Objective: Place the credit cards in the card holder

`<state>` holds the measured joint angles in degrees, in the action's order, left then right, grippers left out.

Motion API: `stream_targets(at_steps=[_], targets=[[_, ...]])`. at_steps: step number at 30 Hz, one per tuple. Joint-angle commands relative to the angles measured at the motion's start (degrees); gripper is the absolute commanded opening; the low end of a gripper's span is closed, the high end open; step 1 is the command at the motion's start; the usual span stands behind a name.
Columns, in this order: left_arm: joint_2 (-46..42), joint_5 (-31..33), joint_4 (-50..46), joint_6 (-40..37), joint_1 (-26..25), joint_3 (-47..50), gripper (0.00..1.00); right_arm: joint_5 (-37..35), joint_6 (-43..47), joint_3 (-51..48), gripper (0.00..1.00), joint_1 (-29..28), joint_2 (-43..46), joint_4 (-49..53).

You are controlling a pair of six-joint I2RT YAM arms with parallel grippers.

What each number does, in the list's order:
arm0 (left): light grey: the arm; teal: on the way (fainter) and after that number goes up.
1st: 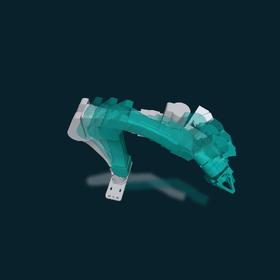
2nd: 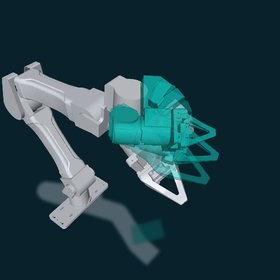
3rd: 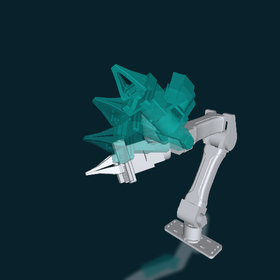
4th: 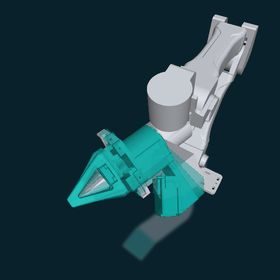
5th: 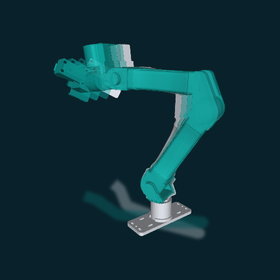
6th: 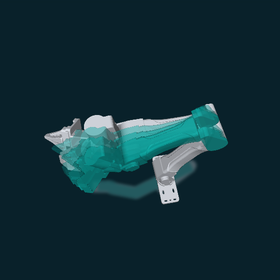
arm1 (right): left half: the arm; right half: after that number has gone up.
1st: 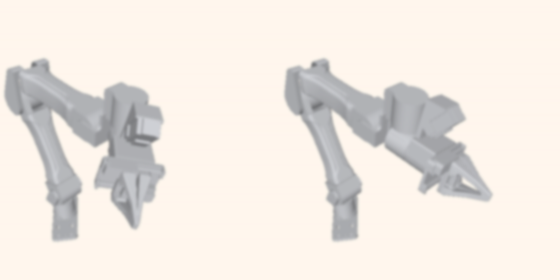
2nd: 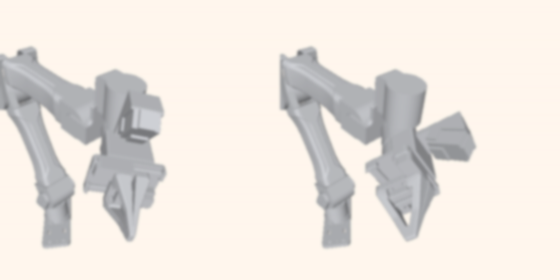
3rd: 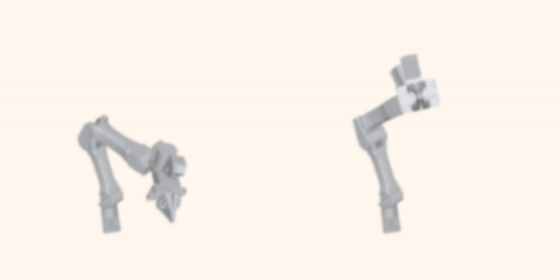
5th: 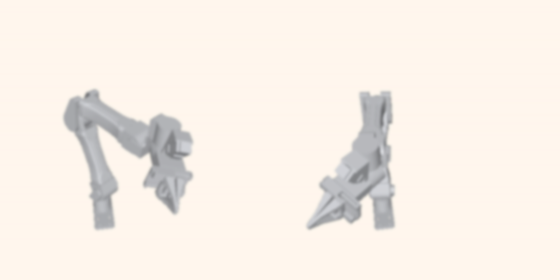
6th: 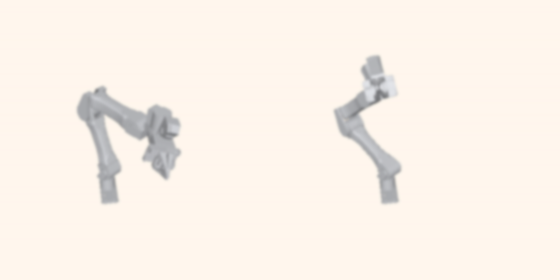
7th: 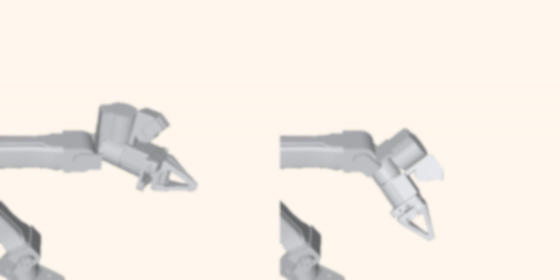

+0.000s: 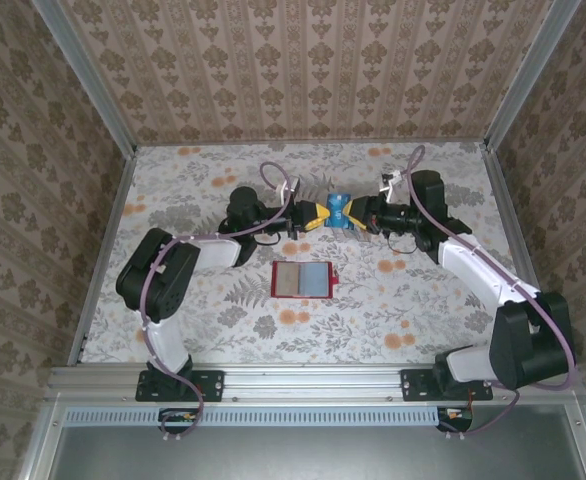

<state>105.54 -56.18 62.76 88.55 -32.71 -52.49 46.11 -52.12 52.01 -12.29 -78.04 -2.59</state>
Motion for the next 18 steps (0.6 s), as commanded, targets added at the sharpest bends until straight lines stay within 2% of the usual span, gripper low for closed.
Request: stream_targets(at_steps=[1, 4, 6, 7, 9, 11, 14, 17, 18], targets=[[-0.3, 0.8, 5.5, 1.8, -0.6, 0.2, 0.0, 3.5, -1.4, -0.1, 0.22, -1.1, -0.4, -0.2], [-1.2, 1.8, 4.2, 0.7, -0.4, 1.7, 0.0, 3.7, -1.3, 0.3, 0.02, -1.1, -0.6, 0.5], [-1.5, 2.0, 3.9, 0.0, 0.0, 2.8, 0.0, 3.4, -1.1, 0.1, 0.0, -1.1, 0.1, 0.7], [-1.7, 1.7, 3.4, -0.6, 0.4, 3.3, 0.06, 2.9, -0.4, 0.1, 0.0, -1.0, 0.4, 1.4], [-2.7, 1.7, 2.0, -1.8, 1.5, 5.0, 0.28, 2.6, 1.8, 0.1, 0.0, -1.0, 0.5, 4.3], [-4.6, 2.1, -1.2, -4.3, 3.2, 7.8, 0.3, 2.2, 5.9, 0.5, 0.0, -1.2, 0.3, 9.6], [-9.3, 2.4, -15.1, -13.4, 6.0, 11.4, 0.29, -0.4, 10.9, -1.2, 0.0, -2.8, 0.3, 14.5], [-15.0, 4.0, -33.7, -25.6, 8.4, 12.6, 0.33, -1.7, 9.7, -5.3, 0.0, -5.2, -0.9, 10.7], [-17.0, 5.7, -44.2, -32.3, 8.7, 11.9, 0.35, -2.2, 9.3, -6.5, 0.0, -6.3, -1.2, 9.0]])
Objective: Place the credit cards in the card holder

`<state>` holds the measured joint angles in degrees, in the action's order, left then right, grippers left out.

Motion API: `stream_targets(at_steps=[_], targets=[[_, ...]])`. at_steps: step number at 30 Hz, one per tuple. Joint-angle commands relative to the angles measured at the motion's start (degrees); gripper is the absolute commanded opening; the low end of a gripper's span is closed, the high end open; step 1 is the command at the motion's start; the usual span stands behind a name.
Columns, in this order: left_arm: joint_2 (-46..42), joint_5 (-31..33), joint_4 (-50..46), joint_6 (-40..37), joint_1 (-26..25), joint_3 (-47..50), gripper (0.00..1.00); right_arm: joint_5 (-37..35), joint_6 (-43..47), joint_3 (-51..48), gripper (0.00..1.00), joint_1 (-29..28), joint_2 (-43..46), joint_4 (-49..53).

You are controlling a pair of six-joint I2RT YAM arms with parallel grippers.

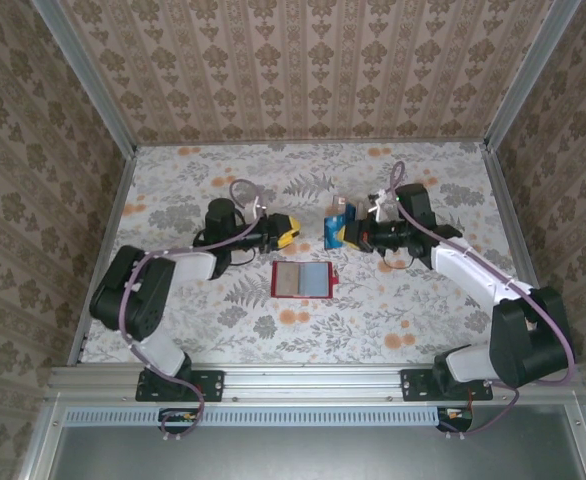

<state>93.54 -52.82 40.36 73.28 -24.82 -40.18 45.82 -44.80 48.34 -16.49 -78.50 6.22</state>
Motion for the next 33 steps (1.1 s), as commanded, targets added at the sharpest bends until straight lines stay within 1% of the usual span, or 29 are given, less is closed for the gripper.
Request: stream_targets(at_steps=[1, 2, 3, 4, 6, 8, 10, 12, 13, 15, 18, 22, 24, 26, 29, 31, 33], targets=[[-6.8, 5.6, -33.5, -24.1, 0.9, -2.2, 0.36, -2.5, 1.6, -3.8, 0.0, -3.1, -3.0, -1.6], [-7.9, 9.6, -43.5, -30.2, 0.8, -4.4, 0.37, -2.8, 1.4, -4.3, 0.0, -4.1, -4.3, -3.1], [-8.6, 14.9, -53.5, -35.7, 0.5, -6.7, 0.37, -3.2, 1.2, -4.8, 0.0, -5.2, -5.9, -4.8], [-9.0, 20.0, -60.3, -39.4, 0.2, -8.5, 0.36, -3.3, 0.9, -5.0, 0.0, -6.2, -7.7, -6.6], [-9.3, 24.7, -65.8, -43.2, -0.1, -9.6, 0.37, -2.7, 0.3, -4.9, 0.01, -7.1, -11.2, -8.9], [-8.9, 25.6, -65.9, -43.8, -0.3, -8.7, 0.37, -2.5, 1.5, -4.1, 0.03, -7.0, -14.3, -9.4], [-7.0, 24.7, -64.5, -43.1, -0.6, -7.6, 0.37, -2.9, 3.2, -3.5, 0.04, -7.1, -16.9, -9.4], [-4.9, 23.5, -63.4, -42.5, -0.9, -7.5, 0.36, -1.9, 2.7, -3.3, 0.04, -7.1, -19.5, -11.2], [-4.7, 22.7, -61.7, -42.0, -3.0, -6.9, 0.36, -1.3, 2.5, -3.1, 0.04, -7.2, -20.4, -12.2], [-5.0, 23.5, -58.1, -39.4, -4.3, -5.0, 0.36, -0.2, 2.6, -2.5, 0.04, -7.5, -22.5, -13.2], [-3.9, 24.7, -58.7, -38.1, -4.7, -5.4, 0.35, 0.2, 2.0, -2.5, 0.04, -8.1, -23.4, -14.7], [-3.0, 26.6, -59.6, -39.2, -5.5, -5.6, 0.36, 1.2, 2.0, -2.6, 0.04, -8.6, -24.2, -16.0], [-1.2, 26.0, -60.4, -39.6, -5.6, -6.5, 0.35, 1.3, 1.9, -3.2, 0.04, -8.6, -23.8, -16.5], [0.3, 26.1, -61.2, -39.2, -5.6, -7.2, 0.32, 2.0, 1.7, -3.9, 0.05, -8.7, -23.3, -18.0], [1.3, 25.9, -59.8, -37.1, -5.6, -6.2, 0.23, 2.8, 2.5, -4.0, 0.04, -8.9, -23.5, -18.3], [1.6, 25.2, -58.9, -36.3, -5.7, -5.7, 0.21, 2.9, 1.9, -5.1, 0.04, -9.4, -23.5, -20.8], [1.9, 25.7, -59.4, -36.4, -5.7, -5.9, 0.2, 2.8, 1.9, -5.4, 0.04, -9.6, -24.1, -21.4]])
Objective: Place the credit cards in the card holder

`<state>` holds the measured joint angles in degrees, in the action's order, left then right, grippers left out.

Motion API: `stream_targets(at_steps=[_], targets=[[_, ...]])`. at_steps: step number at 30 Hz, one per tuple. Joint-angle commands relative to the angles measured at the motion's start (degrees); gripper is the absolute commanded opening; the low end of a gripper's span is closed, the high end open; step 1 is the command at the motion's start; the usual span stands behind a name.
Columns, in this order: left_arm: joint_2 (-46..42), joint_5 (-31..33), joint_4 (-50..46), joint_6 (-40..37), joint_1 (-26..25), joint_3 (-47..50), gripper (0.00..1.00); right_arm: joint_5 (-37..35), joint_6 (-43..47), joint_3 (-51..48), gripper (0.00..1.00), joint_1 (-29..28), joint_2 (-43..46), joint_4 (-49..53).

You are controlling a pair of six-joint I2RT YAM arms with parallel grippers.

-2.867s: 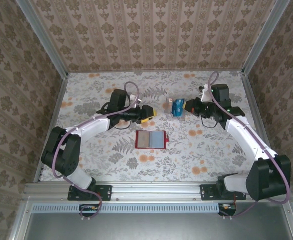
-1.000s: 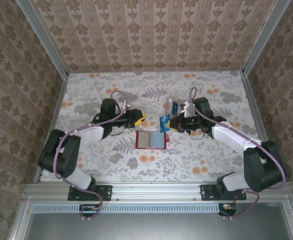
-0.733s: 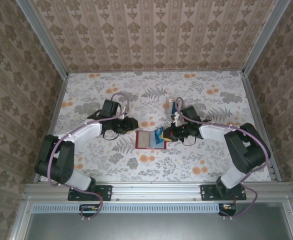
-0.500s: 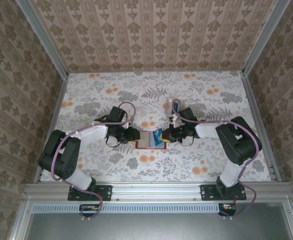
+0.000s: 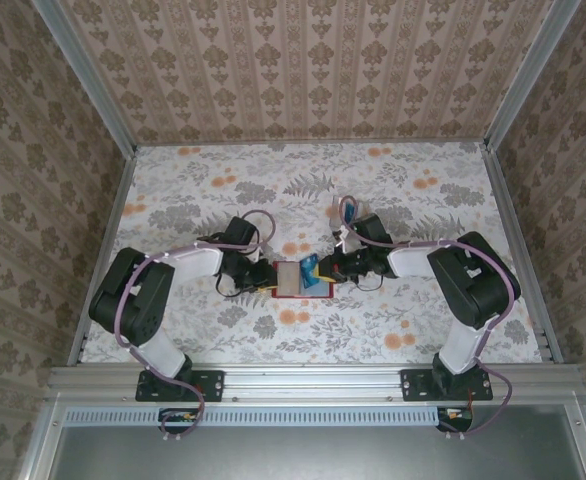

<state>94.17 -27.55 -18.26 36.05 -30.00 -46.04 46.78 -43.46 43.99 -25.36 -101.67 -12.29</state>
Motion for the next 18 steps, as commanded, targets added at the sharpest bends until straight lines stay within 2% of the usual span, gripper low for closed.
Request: stream_targets(at_steps=[1, 8, 18], targets=[[1.3, 0.9, -1.0, 0.8, -0.4, -0.1, 0.18, 1.8, 0.7, -1.0, 0.03, -0.7, -1.5, -2.7], [1.6, 2.0, -1.3, 1.1, -0.3, 0.5, 0.15, 1.0, 0.2, -1.6, 0.01, -0.7, -4.0, -3.9], [1.3, 2.5, -0.8, 2.6, -0.3, 1.8, 0.09, -1.5, -4.9, -7.5, 0.01, -0.8, -1.9, -11.8]])
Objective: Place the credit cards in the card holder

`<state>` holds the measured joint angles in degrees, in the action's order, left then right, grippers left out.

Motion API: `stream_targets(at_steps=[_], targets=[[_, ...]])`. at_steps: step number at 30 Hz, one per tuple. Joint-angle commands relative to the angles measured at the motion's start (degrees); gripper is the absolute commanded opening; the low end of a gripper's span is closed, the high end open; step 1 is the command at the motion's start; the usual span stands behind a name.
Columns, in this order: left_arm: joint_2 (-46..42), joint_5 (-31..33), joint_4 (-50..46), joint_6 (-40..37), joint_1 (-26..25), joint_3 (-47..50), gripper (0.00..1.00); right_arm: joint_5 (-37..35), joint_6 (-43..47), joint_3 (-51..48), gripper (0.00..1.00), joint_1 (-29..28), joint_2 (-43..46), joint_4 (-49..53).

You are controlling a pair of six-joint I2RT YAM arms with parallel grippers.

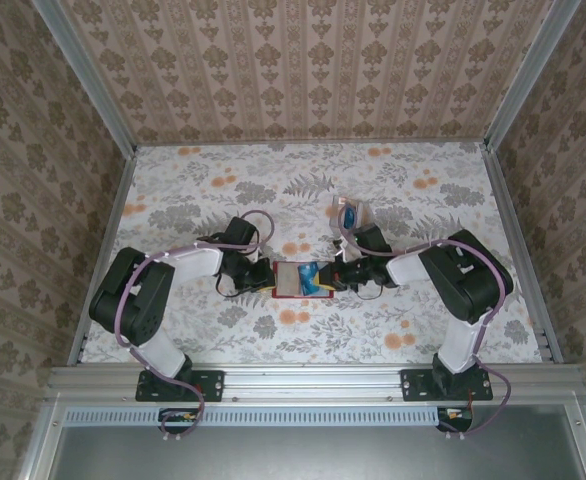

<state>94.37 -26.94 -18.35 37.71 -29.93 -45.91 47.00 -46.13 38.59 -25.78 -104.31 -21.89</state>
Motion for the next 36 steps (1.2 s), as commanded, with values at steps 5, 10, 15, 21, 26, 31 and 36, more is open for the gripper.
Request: stream_targets(at_steps=[5, 10, 15, 21, 26, 31, 36], targets=[[1.5, 1.5, -0.3, 1.0, -0.4, 2.1, 0.08, -1.8, -4.4, -3.5, 0.01, -0.4, 0.5, -5.7], [1.5, 1.2, 0.3, 1.6, -0.4, 2.4, 0.07, -4.2, -6.8, -5.7, 0.0, -0.5, 2.1, -8.6], [1.4, 1.2, 0.6, 1.7, -0.4, 2.6, 0.07, -4.0, -7.3, -5.3, 0.0, -1.3, 2.0, -9.0], [1.7, 0.8, 0.7, 1.6, -0.4, 2.6, 0.07, -3.9, -10.9, -5.1, 0.0, -3.3, -1.3, -14.8], [1.6, 0.9, 0.6, 1.5, -0.4, 2.5, 0.07, -3.1, -12.6, -4.9, 0.0, -3.5, -2.7, -18.4], [1.5, 0.8, 0.4, 1.3, -0.4, 2.4, 0.07, -3.7, -12.6, -4.8, 0.0, -3.5, -2.9, -18.1], [1.4, 0.6, 0.7, 1.4, -0.5, 2.7, 0.07, -6.8, -13.6, -4.6, 0.02, -3.9, -3.8, -19.6]])
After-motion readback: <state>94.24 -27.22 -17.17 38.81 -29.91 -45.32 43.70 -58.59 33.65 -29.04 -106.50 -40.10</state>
